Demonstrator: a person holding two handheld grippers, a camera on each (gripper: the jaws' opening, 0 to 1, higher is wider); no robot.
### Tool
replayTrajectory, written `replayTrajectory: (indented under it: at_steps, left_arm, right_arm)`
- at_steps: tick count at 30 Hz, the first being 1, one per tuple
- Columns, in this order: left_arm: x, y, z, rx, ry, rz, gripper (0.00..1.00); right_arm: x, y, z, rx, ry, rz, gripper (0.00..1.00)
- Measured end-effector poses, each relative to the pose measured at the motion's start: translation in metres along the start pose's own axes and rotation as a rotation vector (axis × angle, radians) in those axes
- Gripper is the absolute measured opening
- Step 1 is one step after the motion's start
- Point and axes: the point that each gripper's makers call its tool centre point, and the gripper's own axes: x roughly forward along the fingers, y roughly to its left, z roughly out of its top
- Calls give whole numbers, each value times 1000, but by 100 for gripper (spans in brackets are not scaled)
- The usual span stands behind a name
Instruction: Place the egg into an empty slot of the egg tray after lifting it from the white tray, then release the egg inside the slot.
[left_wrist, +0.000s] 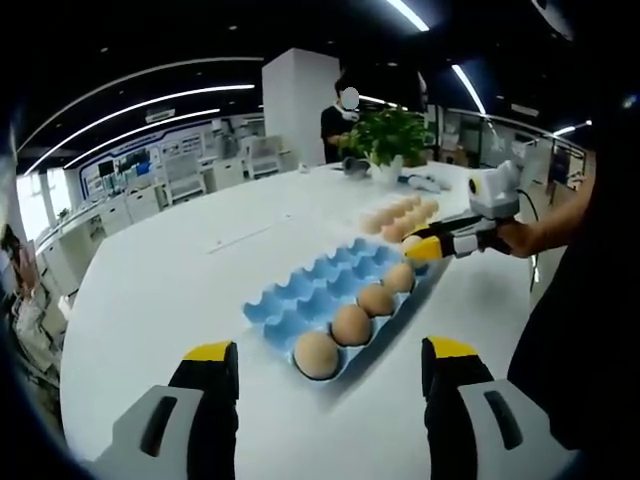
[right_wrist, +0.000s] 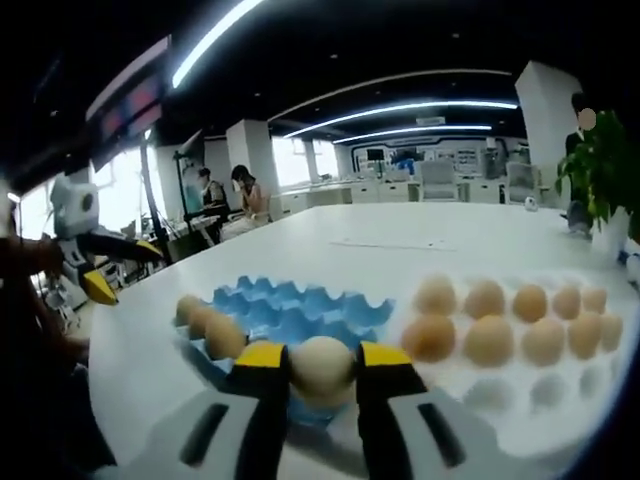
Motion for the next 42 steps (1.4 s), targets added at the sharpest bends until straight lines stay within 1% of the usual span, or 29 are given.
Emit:
replayTrajectory:
  at_steps: [7, 11, 20, 24, 32, 42]
  left_arm:
    - [0, 0, 0, -1, 3, -1, 76]
    - [-1, 0, 0, -3, 3, 0, 76]
    - [0, 0, 1, -3, 1, -3, 76]
    - [0, 0, 2, -3, 1, -3, 76]
    - [0, 1, 1, 2, 5, -2, 76]
    - [0, 5, 2, 6, 2, 6, 76]
  right_arm:
    - [0, 5, -11, 20, 8, 17, 26]
    - [-1, 7, -14, 17, -2, 31, 26]
    - [-1, 7, -14, 4, -32, 56, 26]
    - [-1, 8, -14, -18, -39, 64, 27]
    - [0, 9, -15, -50, -29, 77, 27]
    - [-3, 5, -15, -44, -20, 75, 26]
